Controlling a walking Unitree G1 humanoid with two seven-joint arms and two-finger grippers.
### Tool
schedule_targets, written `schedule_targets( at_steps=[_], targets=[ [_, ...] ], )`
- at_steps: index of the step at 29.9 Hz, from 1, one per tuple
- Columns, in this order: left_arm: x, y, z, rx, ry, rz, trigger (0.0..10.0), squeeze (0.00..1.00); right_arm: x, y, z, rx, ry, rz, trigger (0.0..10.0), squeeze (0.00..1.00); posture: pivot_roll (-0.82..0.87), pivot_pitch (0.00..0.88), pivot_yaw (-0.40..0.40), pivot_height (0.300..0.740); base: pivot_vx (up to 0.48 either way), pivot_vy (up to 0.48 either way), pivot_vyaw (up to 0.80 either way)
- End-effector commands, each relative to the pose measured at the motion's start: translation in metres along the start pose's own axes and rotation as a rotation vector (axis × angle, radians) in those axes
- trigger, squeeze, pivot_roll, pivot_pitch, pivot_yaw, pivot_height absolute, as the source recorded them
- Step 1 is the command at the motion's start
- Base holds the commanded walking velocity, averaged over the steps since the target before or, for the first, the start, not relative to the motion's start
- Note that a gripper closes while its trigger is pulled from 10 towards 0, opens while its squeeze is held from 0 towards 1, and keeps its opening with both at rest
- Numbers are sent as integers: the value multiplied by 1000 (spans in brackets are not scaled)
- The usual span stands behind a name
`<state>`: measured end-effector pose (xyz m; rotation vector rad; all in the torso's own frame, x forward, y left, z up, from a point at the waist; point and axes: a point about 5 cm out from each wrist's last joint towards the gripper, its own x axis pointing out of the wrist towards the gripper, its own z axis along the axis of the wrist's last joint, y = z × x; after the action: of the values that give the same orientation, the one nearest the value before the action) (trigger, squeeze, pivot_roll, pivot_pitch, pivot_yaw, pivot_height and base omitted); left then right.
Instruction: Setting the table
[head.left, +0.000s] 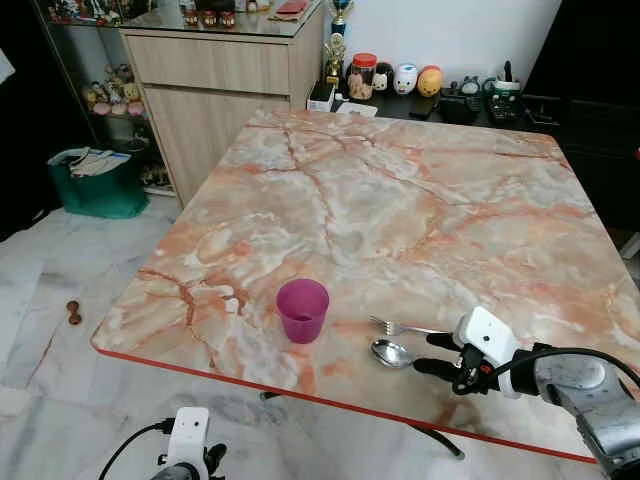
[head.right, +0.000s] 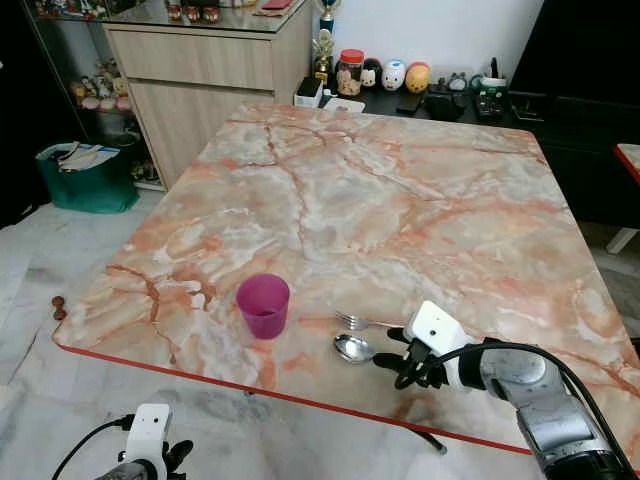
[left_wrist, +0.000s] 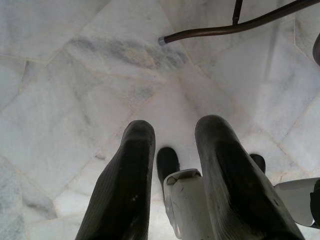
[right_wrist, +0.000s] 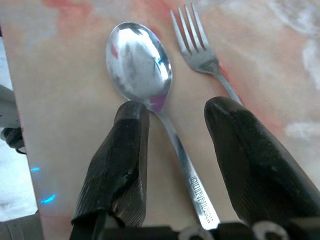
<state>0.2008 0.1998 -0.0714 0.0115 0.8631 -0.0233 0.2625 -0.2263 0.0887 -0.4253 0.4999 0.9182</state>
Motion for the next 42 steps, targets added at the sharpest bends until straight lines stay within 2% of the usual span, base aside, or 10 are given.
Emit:
schedule_targets(
  at_steps=[1, 13, 20, 28, 30, 31, 32, 33, 42],
  targets=[
    [-1, 0, -5, -5, 28, -1, 10000, 0, -3, 0, -5, -7, 45, 16, 10000, 0, 32, 0, -8, 740, 0, 0, 0],
    [0, -1, -5, -7, 27, -3, 10000, 0, -5, -2, -15, -20, 128, 18, 10000, 0, 34, 0, -10, 740, 0, 0, 0],
    [0, -1, -4, -3, 26, -4, 10000, 0, -1, -2, -16, -13, 127, 14, 10000, 0, 38, 0, -6, 740, 0, 0, 0],
    [0, -2, -4, 1, 25, -8, 10000, 0, 5, -8, -20, -5, 125, -47, 10000, 0, 42, 0, -5, 740, 0, 0, 0],
    [0, -2, -4, 2, 23, -10, 10000, 0, 7, -7, -21, 2, 122, -43, 7686, 0, 46, 0, -6, 740, 0, 0, 0],
    [0, -2, -4, 2, 23, -10, 10000, 0, 7, -7, -21, 2, 122, -43, 7686, 0, 46, 0, -6, 740, 0, 0, 0],
    [0, -2, -4, 1, 24, -13, 10000, 0, 8, -6, -21, 8, 116, -41, 2902, 0, 46, 0, -6, 740, 0, 0, 0],
    [0, -3, -3, 2, 26, -16, 10000, 0, 10, -5, -22, 17, 111, -33, 0, 0, 46, 0, -6, 740, 0, 0, 0],
    [0, -3, -3, 4, 26, -19, 10000, 0, 14, -2, -26, 24, 110, -28, 0, 0, 47, 0, -3, 740, 0, 0, 0]
  ],
)
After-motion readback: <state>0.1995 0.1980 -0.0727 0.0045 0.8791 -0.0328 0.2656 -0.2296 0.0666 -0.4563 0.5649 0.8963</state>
